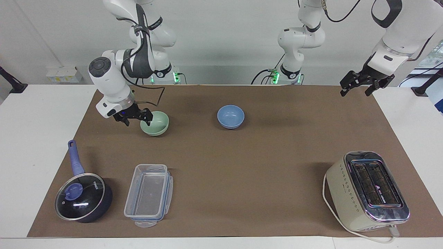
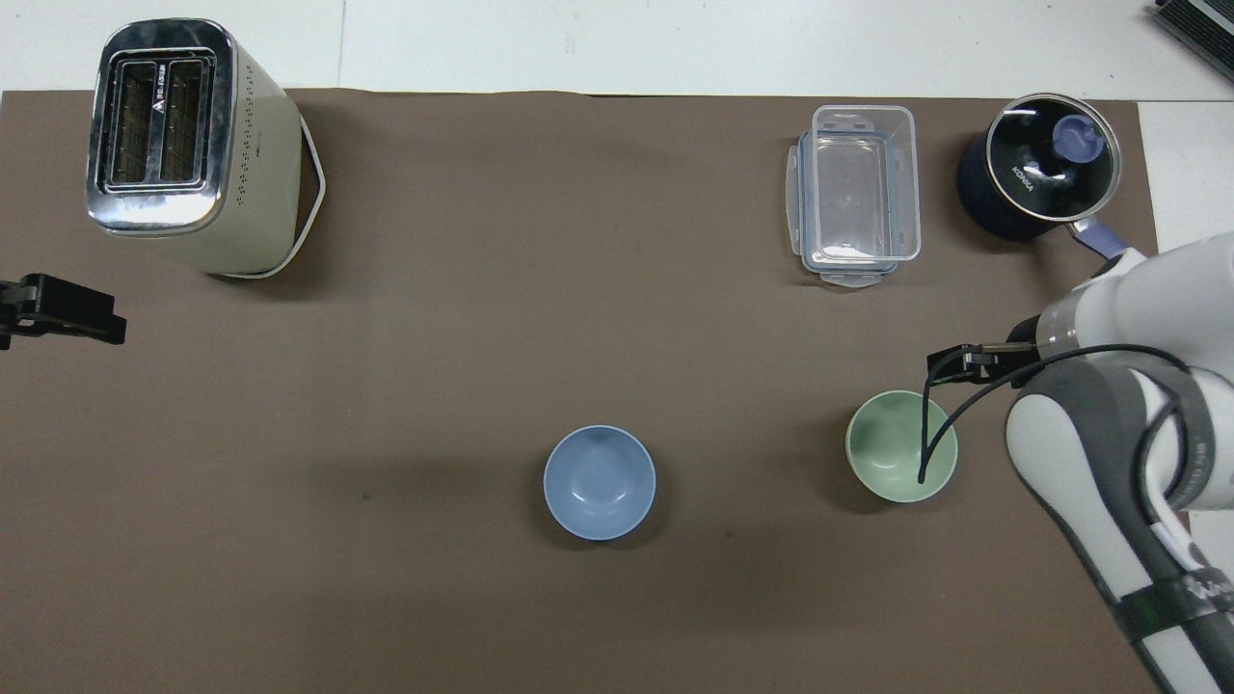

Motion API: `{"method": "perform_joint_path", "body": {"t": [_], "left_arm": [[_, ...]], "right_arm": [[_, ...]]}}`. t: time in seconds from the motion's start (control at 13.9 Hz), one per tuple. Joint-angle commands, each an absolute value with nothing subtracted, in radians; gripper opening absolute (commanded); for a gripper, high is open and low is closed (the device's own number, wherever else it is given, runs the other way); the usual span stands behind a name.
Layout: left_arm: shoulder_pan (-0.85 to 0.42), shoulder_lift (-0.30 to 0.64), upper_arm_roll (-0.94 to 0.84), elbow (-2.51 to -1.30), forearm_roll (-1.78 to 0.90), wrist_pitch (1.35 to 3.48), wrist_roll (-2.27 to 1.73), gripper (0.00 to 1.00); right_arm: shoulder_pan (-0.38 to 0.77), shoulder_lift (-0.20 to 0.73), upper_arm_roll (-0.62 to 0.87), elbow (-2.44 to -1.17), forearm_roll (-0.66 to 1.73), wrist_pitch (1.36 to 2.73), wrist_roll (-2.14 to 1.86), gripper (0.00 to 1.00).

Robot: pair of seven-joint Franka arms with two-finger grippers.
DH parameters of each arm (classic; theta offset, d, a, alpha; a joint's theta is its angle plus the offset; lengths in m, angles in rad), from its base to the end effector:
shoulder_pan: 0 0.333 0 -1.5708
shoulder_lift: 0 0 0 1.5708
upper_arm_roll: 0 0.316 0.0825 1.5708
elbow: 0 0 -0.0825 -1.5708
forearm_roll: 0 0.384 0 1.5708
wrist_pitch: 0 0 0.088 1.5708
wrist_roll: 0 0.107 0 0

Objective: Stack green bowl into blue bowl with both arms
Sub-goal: 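Reach the right gripper to the green bowl's rim, then grasp the green bowl rim and lift it toward the blue bowl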

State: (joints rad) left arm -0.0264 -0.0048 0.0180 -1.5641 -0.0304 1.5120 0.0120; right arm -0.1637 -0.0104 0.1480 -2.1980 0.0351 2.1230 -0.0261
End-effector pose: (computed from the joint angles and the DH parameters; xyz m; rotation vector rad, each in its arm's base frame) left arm 0.5468 -0.0080 0.6253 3.1100 -0.0334 -0.0735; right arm 0.5211 -0.0065 0.3825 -3.1109 0.0141 0.0997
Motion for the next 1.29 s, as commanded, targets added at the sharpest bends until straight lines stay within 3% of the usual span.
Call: {"method": "perform_joint_path", "body": {"t": [0.0, 0.58, 0.93, 1.08, 1.22], "left_arm": [[-0.021, -0.005, 0.011, -1.557, -0.014, 1.491, 0.018, 1.00], [-0.017, -0.005, 0.011, -1.557, -0.014, 1.491, 0.018, 1.00], [-0.015, -0.005, 0.011, -1.557, -0.014, 1.491, 0.018, 1.00], [-0.015, -0.005, 0.011, -1.557, -0.014, 1.491, 0.018, 1.00], [-0.015, -0.005, 0.011, -1.557, -0.014, 1.491, 0.018, 1.00]], "right_arm": [[-0.184, -0.063, 0.153, -2.333, 0.064, 2.235, -0.077, 1.00], [-0.224, -0.057, 0.153, -2.442, 0.159, 2.332, -0.242, 1.00], [-0.258, -0.037, 0.152, -2.442, 0.222, 2.333, -0.392, 1.00], [-0.262, -0.037, 0.152, -2.442, 0.265, 2.333, -0.425, 0.87], [-0.255, -0.037, 0.153, -2.441, 0.297, 2.330, -0.425, 0.38]]}}
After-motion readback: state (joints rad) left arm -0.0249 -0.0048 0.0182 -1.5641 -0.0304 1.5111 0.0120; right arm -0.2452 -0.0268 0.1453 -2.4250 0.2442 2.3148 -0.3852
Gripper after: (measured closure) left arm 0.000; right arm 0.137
